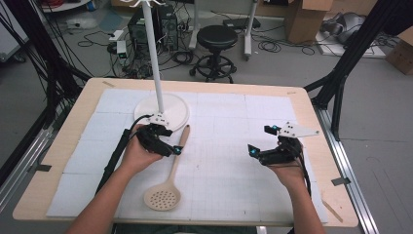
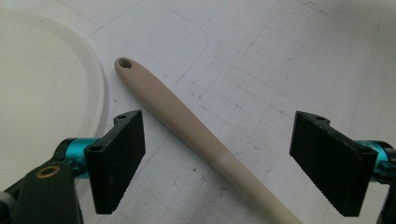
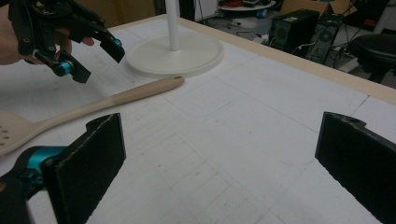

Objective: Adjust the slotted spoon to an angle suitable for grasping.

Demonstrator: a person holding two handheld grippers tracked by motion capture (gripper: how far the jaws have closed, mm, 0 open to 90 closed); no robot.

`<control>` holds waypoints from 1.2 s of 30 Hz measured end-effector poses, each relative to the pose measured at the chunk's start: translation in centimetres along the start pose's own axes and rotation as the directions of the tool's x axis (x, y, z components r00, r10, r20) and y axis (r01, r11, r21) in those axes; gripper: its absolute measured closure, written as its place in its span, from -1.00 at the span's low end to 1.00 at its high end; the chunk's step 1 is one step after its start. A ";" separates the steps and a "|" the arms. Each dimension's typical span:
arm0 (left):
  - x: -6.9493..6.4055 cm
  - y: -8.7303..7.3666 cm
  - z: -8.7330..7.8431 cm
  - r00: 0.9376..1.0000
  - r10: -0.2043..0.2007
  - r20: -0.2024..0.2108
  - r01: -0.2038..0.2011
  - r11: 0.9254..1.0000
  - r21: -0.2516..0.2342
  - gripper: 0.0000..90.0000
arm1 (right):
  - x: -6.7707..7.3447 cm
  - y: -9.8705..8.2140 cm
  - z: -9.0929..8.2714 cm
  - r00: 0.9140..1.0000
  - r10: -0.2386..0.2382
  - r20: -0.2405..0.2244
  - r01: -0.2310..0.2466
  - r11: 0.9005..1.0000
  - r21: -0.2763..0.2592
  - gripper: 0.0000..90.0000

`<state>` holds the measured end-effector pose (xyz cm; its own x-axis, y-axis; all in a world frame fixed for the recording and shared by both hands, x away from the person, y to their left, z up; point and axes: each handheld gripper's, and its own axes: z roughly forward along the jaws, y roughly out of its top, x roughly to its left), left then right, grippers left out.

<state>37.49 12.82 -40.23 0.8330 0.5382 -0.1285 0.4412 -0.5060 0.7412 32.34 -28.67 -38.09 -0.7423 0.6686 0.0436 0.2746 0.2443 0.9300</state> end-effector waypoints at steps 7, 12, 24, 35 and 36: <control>0.1 -0.4 1.0 1.000 -0.021 -0.002 0.021 0.997 0.068 -0.55 | 0.1 0.0 -0.1 1.000 0.003 -0.001 -0.003 1.000 -0.001 -0.99; 0.0 -0.6 2.1 1.000 -0.016 -0.007 0.016 0.992 0.123 -0.52 | 0.1 0.1 0.0 1.000 -0.002 -0.002 0.002 1.000 0.000 -0.99; -0.8 -0.3 3.7 0.998 0.057 -0.026 -0.049 0.973 0.228 -0.11 | 0.0 0.0 0.0 1.000 0.001 0.002 -0.001 1.000 0.005 -0.99; -1.0 0.2 3.6 0.995 0.096 -0.020 -0.087 0.954 0.286 0.05 | 0.0 -0.1 0.1 1.000 -0.002 0.001 0.002 1.000 0.008 -0.99; -1.0 0.3 3.5 0.995 0.100 -0.016 -0.091 0.952 0.293 0.08 | 0.0 -0.1 0.1 1.000 -0.001 -0.003 0.001 1.000 0.009 -0.99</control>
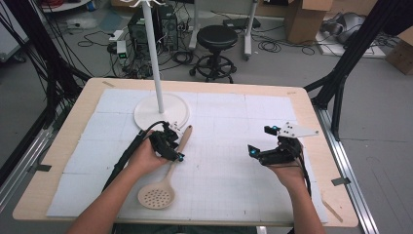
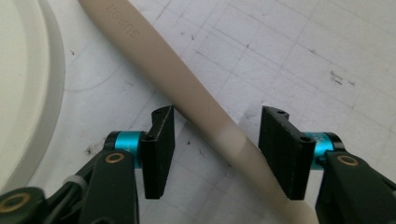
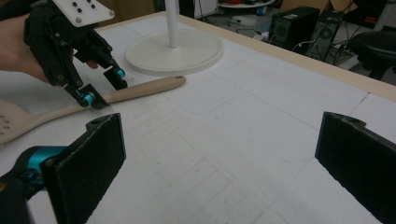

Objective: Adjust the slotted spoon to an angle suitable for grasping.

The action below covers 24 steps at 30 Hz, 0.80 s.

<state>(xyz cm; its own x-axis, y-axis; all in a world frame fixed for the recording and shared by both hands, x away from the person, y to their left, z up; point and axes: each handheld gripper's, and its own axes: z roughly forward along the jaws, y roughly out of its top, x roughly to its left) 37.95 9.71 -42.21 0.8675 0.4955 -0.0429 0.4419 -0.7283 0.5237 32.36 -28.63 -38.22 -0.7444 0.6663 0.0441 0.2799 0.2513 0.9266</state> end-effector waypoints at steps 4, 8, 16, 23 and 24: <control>-0.3 0.1 0.0 0.999 0.025 0.024 -0.025 1.000 0.003 0.16 | 0.0 0.0 0.1 1.000 -0.003 0.000 0.003 1.000 0.003 -0.99; -0.4 0.1 0.0 0.999 0.041 0.016 -0.041 0.999 0.010 0.22 | 0.1 0.0 0.0 1.000 -0.006 -0.001 0.006 1.000 0.002 -0.99; -0.5 0.0 -0.4 0.996 0.088 -0.010 -0.088 0.996 0.019 0.47 | 0.0 0.0 0.0 1.000 -0.003 -0.002 0.003 1.000 0.002 -0.99; -0.4 -0.2 -0.7 0.993 0.108 -0.043 -0.106 0.994 0.038 0.61 | 0.1 0.0 0.0 1.000 0.000 -0.003 0.000 1.000 0.003 -0.99; -0.4 -0.2 -0.7 0.993 0.108 -0.043 -0.106 0.994 0.038 0.63 | 0.1 0.0 0.0 1.000 0.000 -0.003 0.000 1.000 0.003 -0.99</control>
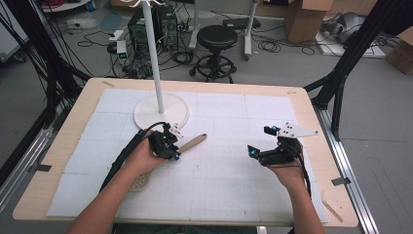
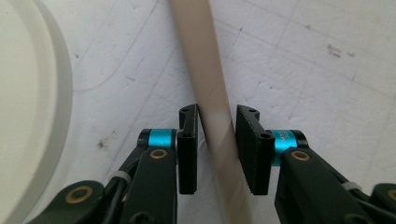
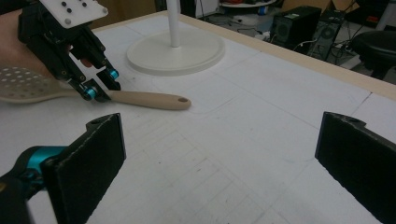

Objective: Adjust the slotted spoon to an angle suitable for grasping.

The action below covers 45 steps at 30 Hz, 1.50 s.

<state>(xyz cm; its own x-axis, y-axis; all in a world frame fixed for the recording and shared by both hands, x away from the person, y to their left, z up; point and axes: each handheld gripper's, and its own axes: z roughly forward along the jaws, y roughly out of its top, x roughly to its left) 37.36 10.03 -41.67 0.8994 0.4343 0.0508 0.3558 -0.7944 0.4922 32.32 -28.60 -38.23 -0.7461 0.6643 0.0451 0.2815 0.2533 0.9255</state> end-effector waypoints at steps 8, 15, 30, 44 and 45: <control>0.3 -0.3 -0.2 1.000 0.023 0.010 -0.023 1.000 0.003 0.66 | 0.0 0.0 0.0 1.000 0.005 -0.005 -0.005 1.000 0.004 -0.99; 0.6 -0.4 -0.7 0.999 -0.012 0.049 0.013 1.000 -0.026 0.34 | -0.1 0.0 0.0 1.000 0.004 -0.004 -0.004 1.000 0.000 -0.99; 1.3 0.1 -0.6 0.997 -0.071 0.029 0.073 0.996 -0.053 -0.01 | 0.0 -0.1 0.1 1.000 0.008 -0.005 -0.008 1.000 0.004 -0.99; 0.5 1.6 1.0 0.999 -0.032 0.038 0.030 0.997 0.069 0.33 | -0.1 -0.1 0.0 1.000 0.002 -0.004 -0.002 1.000 0.001 -0.99; 0.5 1.6 1.0 0.999 -0.032 0.038 0.030 0.997 0.069 0.36 | -0.1 -0.1 0.0 1.000 0.002 -0.004 -0.002 1.000 0.001 -0.99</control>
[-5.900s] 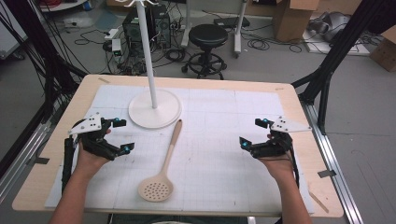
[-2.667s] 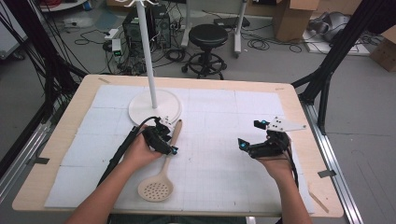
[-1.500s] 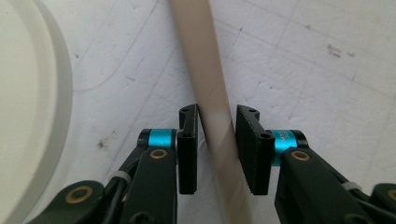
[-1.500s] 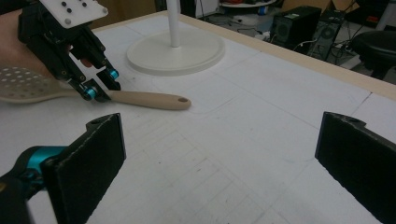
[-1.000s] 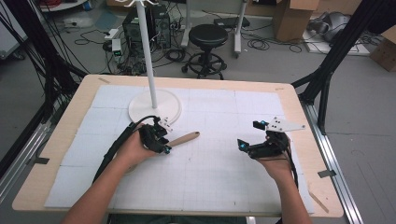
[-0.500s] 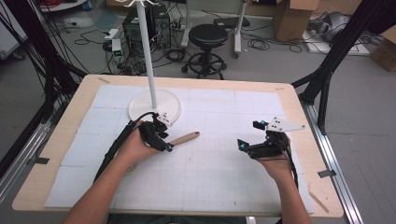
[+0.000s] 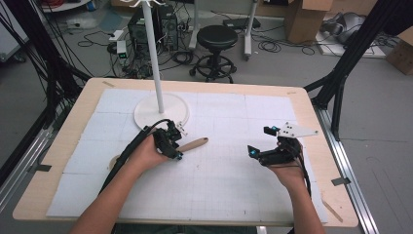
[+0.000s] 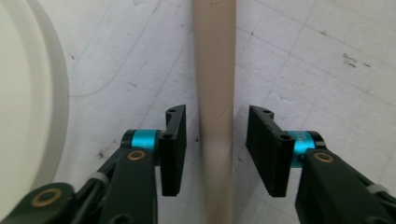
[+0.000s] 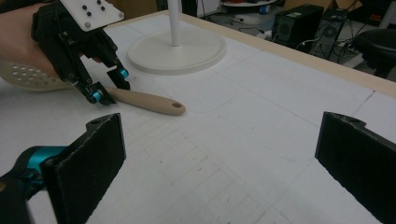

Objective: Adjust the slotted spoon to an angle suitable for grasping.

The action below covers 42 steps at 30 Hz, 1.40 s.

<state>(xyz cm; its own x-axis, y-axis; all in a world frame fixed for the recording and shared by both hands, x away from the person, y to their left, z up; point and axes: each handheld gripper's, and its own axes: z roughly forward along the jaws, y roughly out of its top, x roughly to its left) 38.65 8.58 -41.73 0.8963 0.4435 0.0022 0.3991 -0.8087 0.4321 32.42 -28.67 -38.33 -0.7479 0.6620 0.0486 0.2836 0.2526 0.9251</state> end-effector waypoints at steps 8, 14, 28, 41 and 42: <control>0.5 0.0 0.0 1.000 0.013 0.028 -0.013 1.000 0.002 0.62 | 0.1 0.0 0.1 1.000 -0.001 -0.001 0.001 1.000 0.005 -0.99; 0.4 0.0 0.0 1.000 0.011 0.026 -0.011 1.000 -0.003 0.64 | 0.1 0.0 0.1 1.000 0.000 -0.003 0.000 1.000 0.007 -0.99; 0.3 -0.3 -3.4 0.999 0.030 0.026 -0.026 0.991 -0.134 0.65 | 0.0 -0.1 0.1 1.000 0.003 -0.003 -0.003 1.000 0.007 -0.99; 1.0 -1.9 -10.7 1.000 0.027 0.013 -0.019 0.921 -0.389 0.65 | 0.1 -0.2 0.1 1.000 0.002 -0.004 -0.002 1.000 0.010 -0.99; 1.0 -1.9 -10.7 1.000 0.027 0.013 -0.019 0.921 -0.389 0.65 | 0.1 -0.2 0.1 1.000 0.002 -0.004 -0.002 1.000 0.010 -0.99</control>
<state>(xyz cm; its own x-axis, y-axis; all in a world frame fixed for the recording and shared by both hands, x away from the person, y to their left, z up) 36.71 14.66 -32.91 0.9091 0.4166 0.0019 0.2748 -0.6030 0.7489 32.43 -28.57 -38.54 -0.7496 0.6599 0.0514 0.2909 0.2587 0.9211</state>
